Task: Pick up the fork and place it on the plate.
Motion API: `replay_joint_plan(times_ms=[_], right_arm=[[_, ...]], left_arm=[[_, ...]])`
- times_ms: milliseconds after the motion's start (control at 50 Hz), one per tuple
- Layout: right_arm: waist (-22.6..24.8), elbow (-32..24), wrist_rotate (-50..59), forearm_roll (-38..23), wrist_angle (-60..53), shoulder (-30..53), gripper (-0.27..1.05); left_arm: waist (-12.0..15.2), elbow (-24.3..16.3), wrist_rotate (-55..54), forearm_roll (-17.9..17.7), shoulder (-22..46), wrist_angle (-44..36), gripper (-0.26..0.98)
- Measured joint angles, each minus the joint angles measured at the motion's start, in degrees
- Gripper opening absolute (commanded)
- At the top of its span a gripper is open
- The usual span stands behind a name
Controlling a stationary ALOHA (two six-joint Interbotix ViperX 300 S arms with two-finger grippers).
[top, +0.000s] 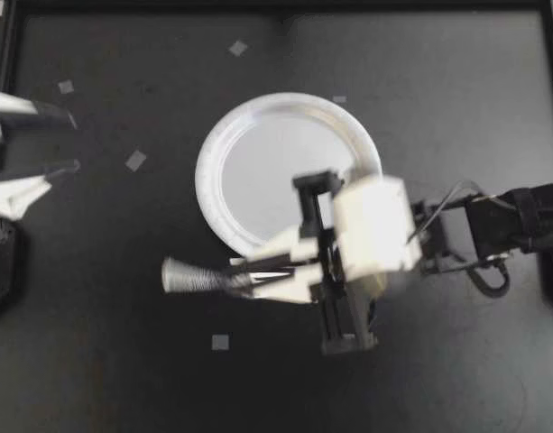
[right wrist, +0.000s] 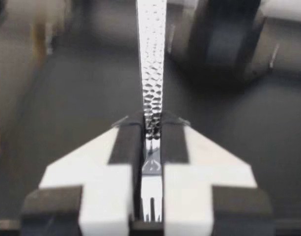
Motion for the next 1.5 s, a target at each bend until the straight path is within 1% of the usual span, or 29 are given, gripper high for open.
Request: replay_joint_plan(times_ms=[100,200,300,400,480,540,660,840,960,1100,1200,1500], right_arm=[[-0.4,3.0,6.7,4.0,-8.6,0.0,0.1],[-0.4,4.7,18.9,5.3,-13.8,0.1,0.1],[-0.4,4.8,34.3,5.3,-17.2,1.8,0.1],[-0.5,4.7,48.9,4.0,-20.8,5.4,0.1],[-0.6,3.6,57.5,1.8,-24.0,8.6,0.1],[-0.7,2.0,61.3,0.3,-25.8,10.9,0.1],[-1.4,-0.9,65.7,-0.5,-26.8,14.2,0.1],[-2.1,-1.7,69.5,0.4,-27.0,16.0,0.1],[-2.1,-3.0,70.0,1.2,-27.0,17.4,0.1],[-2.2,-5.4,72.8,1.3,-27.0,19.5,0.1],[-2.3,-6.2,74.7,1.1,-27.2,20.8,0.1],[-2.6,-9.4,75.1,0.4,-27.4,23.6,0.1]], left_arm=[[0.0,-0.1,8.4,3.5,-0.1,0.3,0.68],[-0.1,-0.4,21.2,6.2,0.3,0.7,0.68],[-0.1,-1.1,34.0,6.4,1.6,1.8,0.68],[-0.1,-1.7,44.8,6.5,4.7,2.7,0.68],[-0.1,-1.8,51.2,6.6,7.8,2.7,0.68],[-0.1,-1.8,55.6,6.5,10.3,2.1,0.68],[-0.1,-0.7,63.5,6.6,12.8,-3.0,0.68],[-0.1,2.4,68.3,6.0,11.2,-11.2,0.68],[-0.1,3.3,70.6,5.6,11.0,-12.3,0.68],[-0.1,3.3,71.6,4.8,11.4,-12.4,0.68],[-0.1,3.4,71.7,4.7,11.4,-12.4,0.68],[-0.1,3.8,71.6,4.4,13.2,-13.5,0.68]])
